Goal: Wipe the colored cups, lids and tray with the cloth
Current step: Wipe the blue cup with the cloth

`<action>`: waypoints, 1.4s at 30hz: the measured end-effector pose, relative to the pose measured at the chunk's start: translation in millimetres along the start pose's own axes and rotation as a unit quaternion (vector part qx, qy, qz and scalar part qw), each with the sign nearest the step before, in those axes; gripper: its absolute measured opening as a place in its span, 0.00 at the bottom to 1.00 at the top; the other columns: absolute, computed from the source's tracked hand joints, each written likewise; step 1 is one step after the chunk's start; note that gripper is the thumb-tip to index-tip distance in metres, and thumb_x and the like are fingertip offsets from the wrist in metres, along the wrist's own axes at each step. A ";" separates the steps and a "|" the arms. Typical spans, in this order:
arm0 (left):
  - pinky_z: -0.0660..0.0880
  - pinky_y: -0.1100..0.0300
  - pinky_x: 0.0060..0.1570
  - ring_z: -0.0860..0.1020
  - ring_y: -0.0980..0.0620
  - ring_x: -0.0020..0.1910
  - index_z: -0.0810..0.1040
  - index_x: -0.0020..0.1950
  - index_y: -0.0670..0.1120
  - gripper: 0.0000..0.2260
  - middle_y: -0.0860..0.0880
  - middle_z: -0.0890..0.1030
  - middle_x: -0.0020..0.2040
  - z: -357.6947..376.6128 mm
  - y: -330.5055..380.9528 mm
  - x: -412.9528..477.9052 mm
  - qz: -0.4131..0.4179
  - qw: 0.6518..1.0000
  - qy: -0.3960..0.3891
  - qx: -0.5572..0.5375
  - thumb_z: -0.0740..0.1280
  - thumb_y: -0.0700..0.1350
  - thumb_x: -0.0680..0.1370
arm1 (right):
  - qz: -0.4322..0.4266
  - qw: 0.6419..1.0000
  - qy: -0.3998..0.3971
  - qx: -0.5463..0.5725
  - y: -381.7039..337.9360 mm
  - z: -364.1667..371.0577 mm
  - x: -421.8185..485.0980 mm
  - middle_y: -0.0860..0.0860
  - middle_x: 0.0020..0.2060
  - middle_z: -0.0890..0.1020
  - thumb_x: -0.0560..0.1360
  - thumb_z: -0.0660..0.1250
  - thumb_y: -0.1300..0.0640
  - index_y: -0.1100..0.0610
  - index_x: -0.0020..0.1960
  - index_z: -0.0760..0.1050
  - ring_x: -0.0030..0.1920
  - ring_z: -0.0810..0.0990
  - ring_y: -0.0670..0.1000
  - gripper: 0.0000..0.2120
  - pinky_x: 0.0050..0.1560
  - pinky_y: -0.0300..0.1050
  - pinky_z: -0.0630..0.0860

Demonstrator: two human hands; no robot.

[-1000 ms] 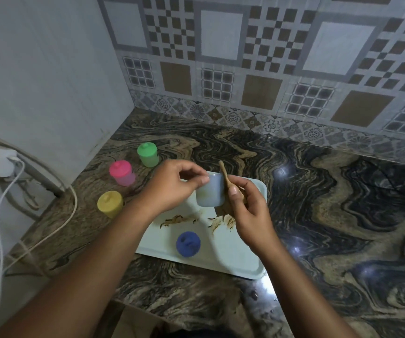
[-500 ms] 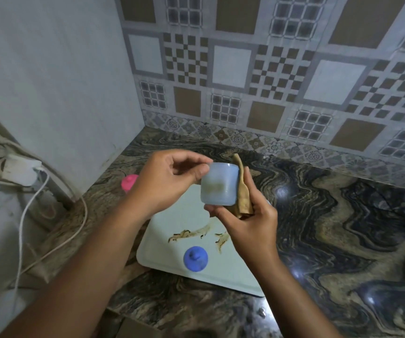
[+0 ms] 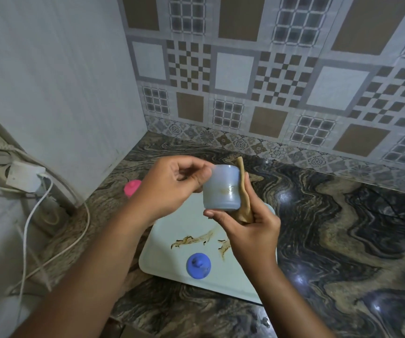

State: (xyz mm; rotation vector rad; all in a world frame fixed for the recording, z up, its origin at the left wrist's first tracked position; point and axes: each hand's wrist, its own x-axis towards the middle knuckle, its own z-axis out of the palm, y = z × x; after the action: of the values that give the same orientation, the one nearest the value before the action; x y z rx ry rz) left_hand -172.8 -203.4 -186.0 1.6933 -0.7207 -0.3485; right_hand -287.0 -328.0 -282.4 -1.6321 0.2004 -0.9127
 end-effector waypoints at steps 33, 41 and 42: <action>0.82 0.53 0.53 0.85 0.54 0.48 0.85 0.49 0.51 0.09 0.53 0.87 0.47 -0.6 10.5 -10.5 -0.018 1.000 0.018 -0.003 0.73 0.50 0.70 | -0.004 0.999 0.023 0.047 -18.0 6.8 -5.7 0.55 0.49 0.86 0.63 0.80 0.69 0.62 0.72 0.69 0.38 0.81 0.36 0.40 0.42 0.32 0.80; 0.76 0.71 0.42 0.81 0.61 0.41 0.85 0.43 0.54 0.01 0.58 0.85 0.41 12.8 15.8 -12.5 0.058 0.988 0.068 0.124 0.74 0.50 0.74 | -0.083 0.991 0.009 -0.104 -10.4 1.4 -1.5 0.47 0.57 0.85 0.64 0.81 0.55 0.71 0.70 0.68 0.51 0.84 0.42 0.41 0.52 0.34 0.80; 0.77 0.68 0.45 0.82 0.61 0.44 0.86 0.46 0.54 0.04 0.58 0.86 0.43 11.1 14.3 -12.7 0.050 0.993 0.058 0.092 0.73 0.52 0.74 | -0.064 0.995 0.004 -0.080 -11.1 0.4 -4.7 0.38 0.51 0.84 0.63 0.81 0.56 0.69 0.71 0.68 0.45 0.80 0.34 0.42 0.48 0.30 0.78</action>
State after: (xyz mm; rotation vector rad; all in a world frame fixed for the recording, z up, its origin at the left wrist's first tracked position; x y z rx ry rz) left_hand -192.9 -205.5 -177.1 1.8279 -0.7660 -0.1142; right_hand -293.6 -321.7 -274.6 -1.8061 0.1808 -1.0217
